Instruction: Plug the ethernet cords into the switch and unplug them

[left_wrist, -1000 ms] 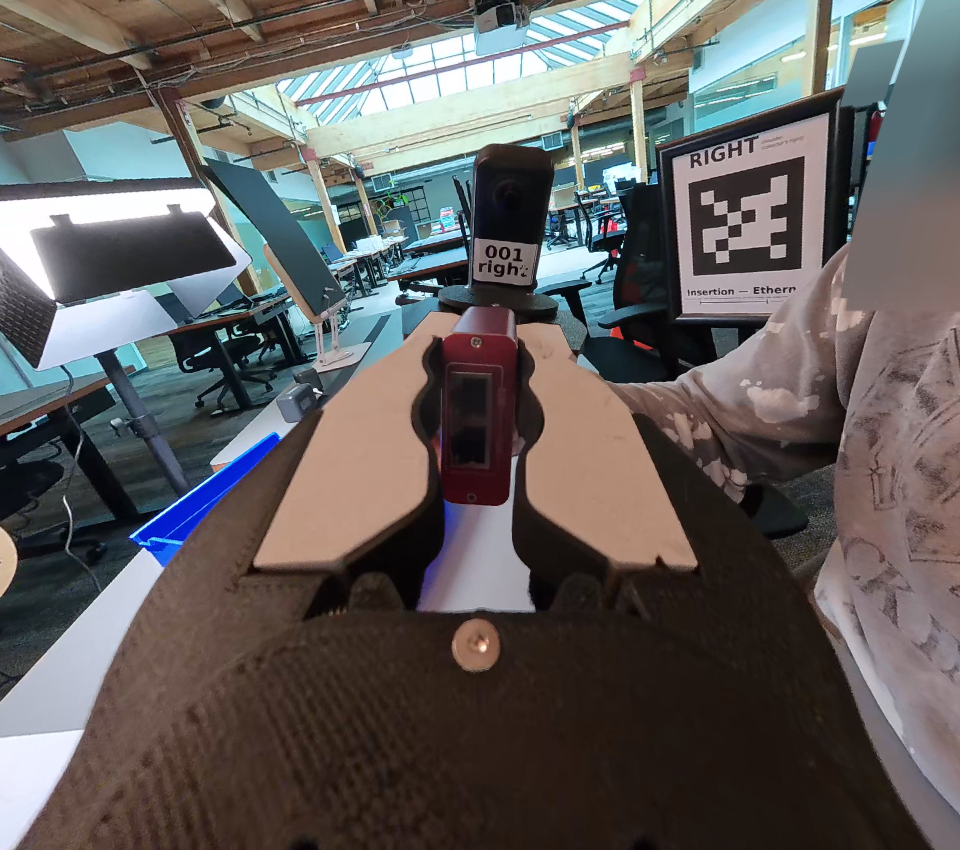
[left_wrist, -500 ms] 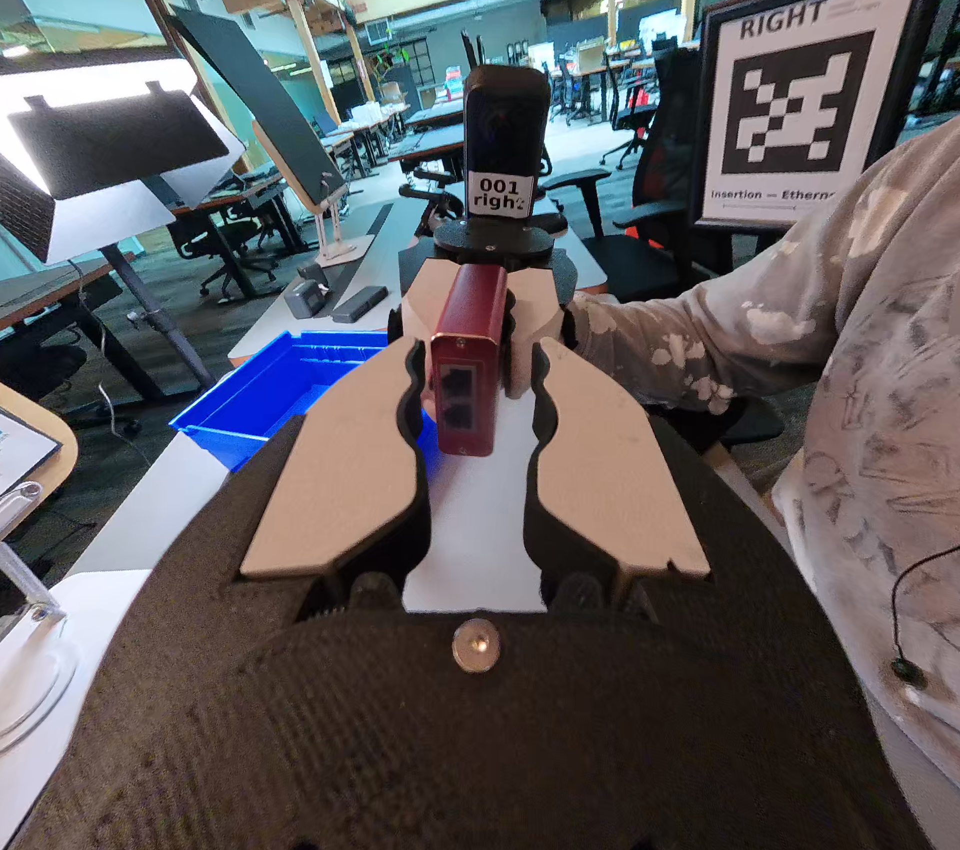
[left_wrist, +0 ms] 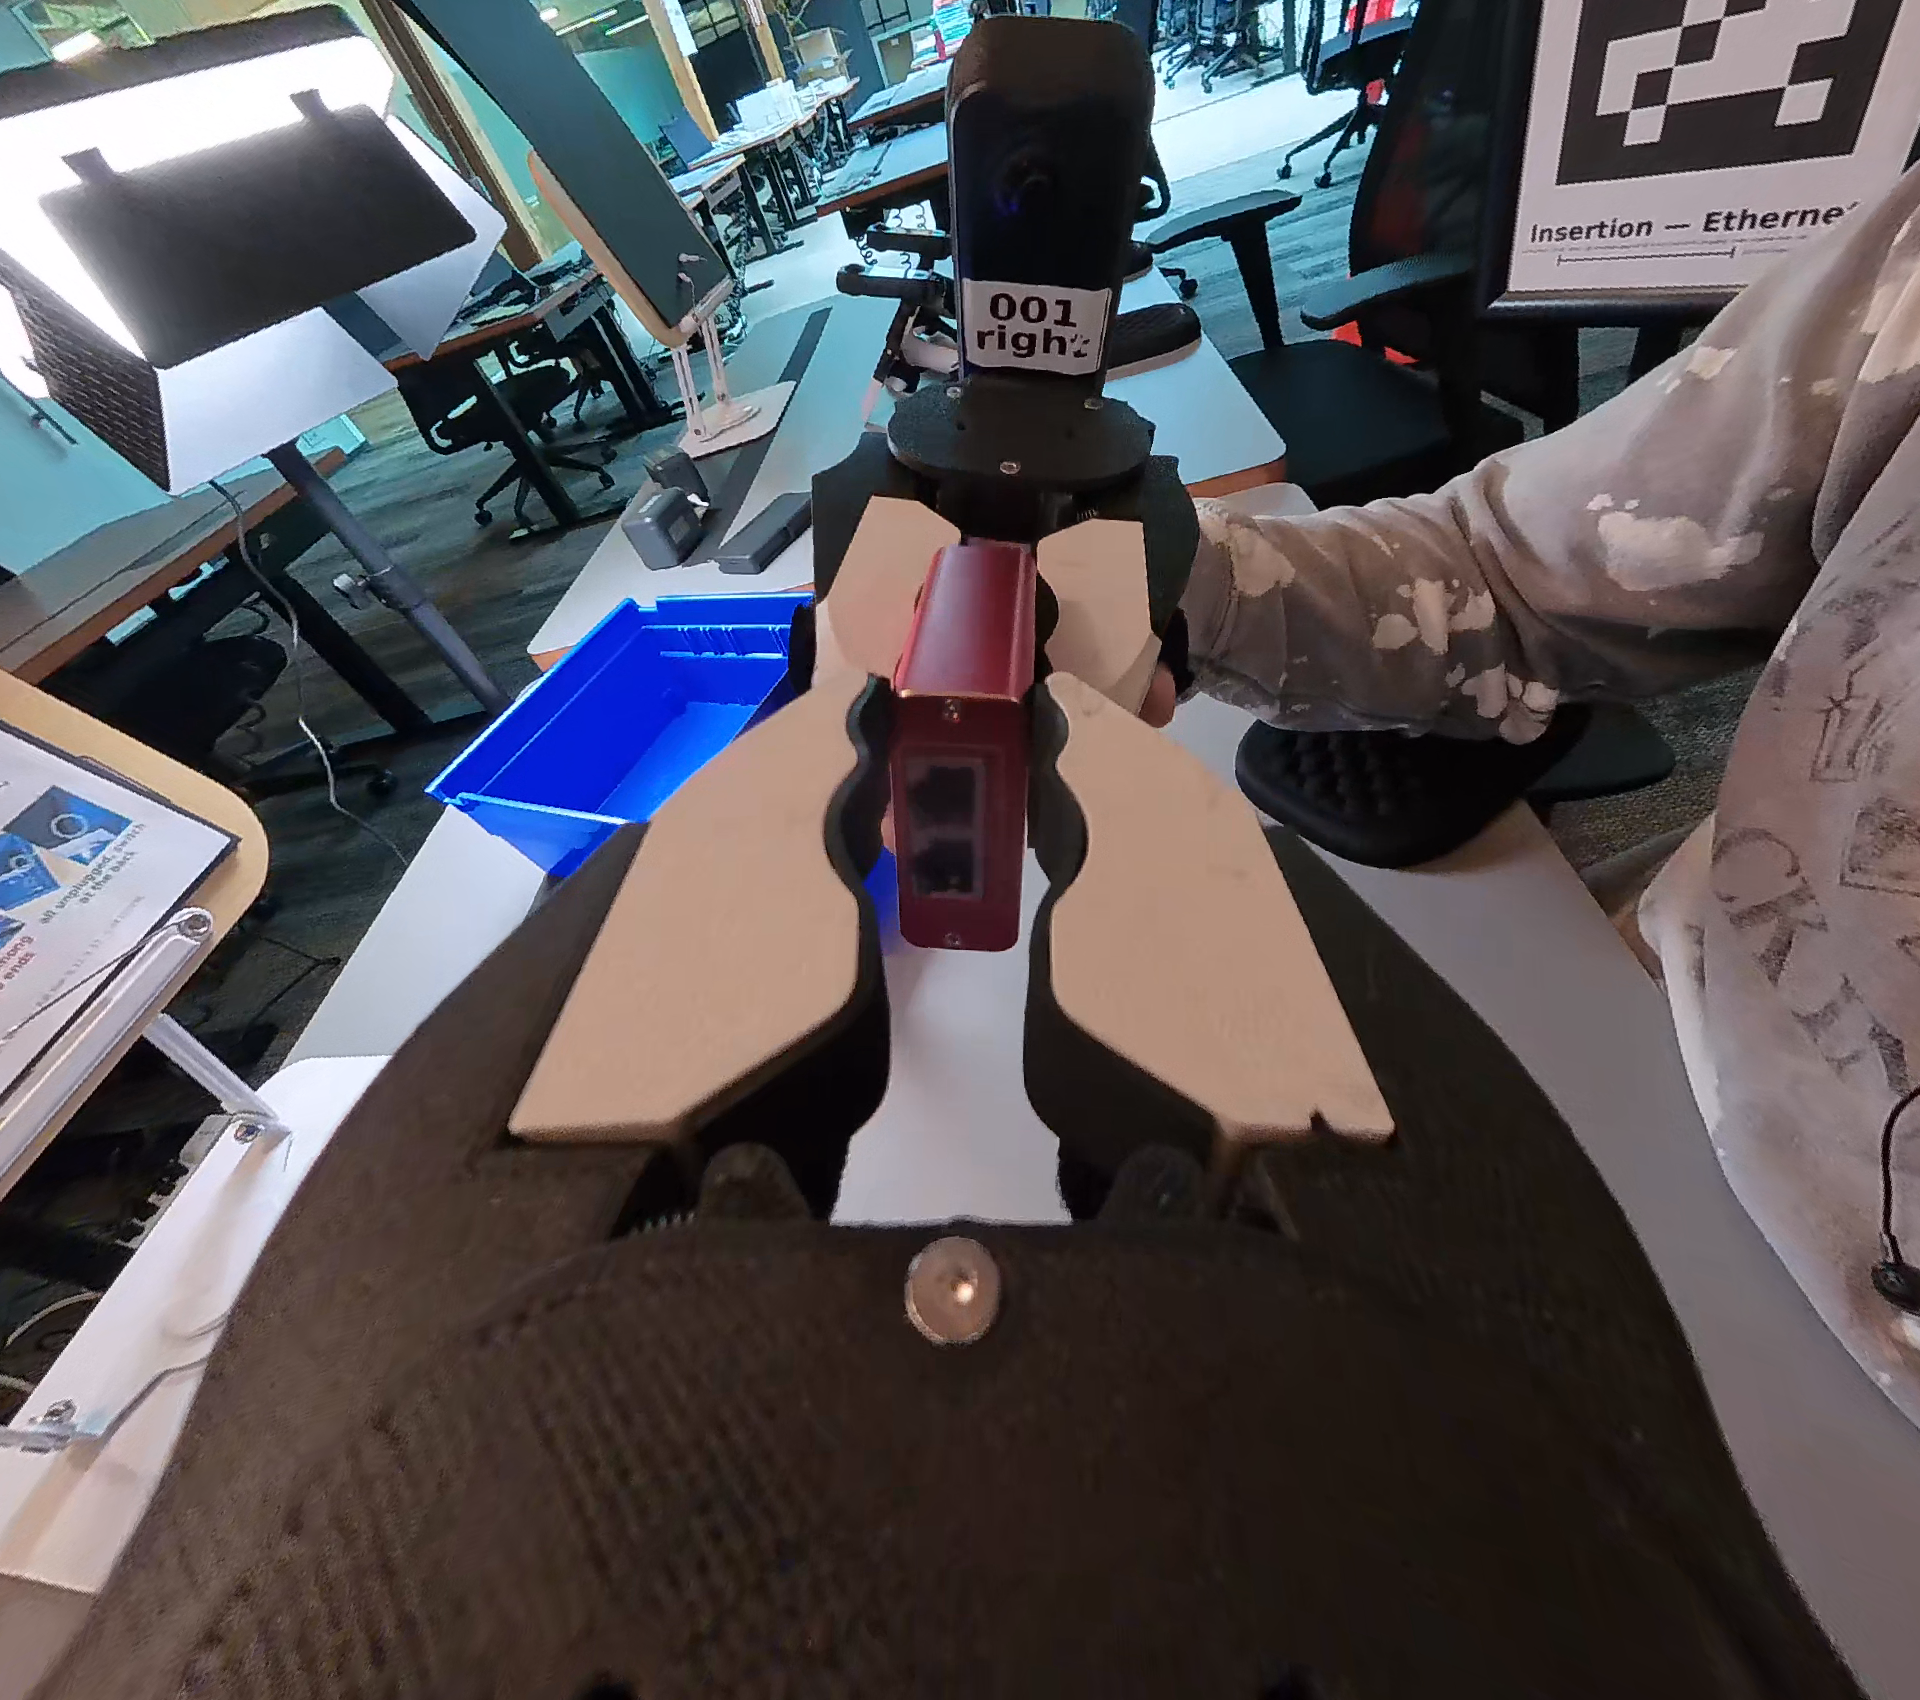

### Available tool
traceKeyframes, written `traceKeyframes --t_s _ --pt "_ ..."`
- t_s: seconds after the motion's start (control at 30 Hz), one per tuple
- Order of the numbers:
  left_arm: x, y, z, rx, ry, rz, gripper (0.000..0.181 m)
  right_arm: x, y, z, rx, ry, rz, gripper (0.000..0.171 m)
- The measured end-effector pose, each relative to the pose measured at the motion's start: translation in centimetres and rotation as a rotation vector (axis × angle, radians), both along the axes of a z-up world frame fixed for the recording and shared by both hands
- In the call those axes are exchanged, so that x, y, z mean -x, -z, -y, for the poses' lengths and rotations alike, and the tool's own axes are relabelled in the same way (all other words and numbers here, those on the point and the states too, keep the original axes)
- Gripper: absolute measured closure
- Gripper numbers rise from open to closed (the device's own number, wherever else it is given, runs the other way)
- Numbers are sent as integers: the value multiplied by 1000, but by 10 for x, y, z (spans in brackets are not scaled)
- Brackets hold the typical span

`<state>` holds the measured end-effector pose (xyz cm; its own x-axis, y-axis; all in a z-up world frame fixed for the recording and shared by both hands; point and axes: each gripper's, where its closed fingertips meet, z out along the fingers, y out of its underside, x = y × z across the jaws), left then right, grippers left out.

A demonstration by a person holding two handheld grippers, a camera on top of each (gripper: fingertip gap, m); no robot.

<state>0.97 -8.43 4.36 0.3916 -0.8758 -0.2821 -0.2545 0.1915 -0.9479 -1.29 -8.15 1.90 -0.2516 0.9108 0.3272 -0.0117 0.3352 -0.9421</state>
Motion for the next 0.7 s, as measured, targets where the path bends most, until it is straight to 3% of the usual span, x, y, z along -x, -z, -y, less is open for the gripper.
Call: traceKeyframes --t_s 0.27,0.43,0.53,0.7 --pt "0 -1 -1 6 -3 7 155 -1 -1 0 14 -8 1 142" --pt "14 -20 -3 46 -26 146 146 -10 -10 -10 17 23 -28 142" --pt "61 -34 -14 33 -181 166 142 -24 -21 -29 29 82 -63 143" --pt "202 -21 -50 106 -661 38 142 -44 -33 -61 68 169 -121 142"
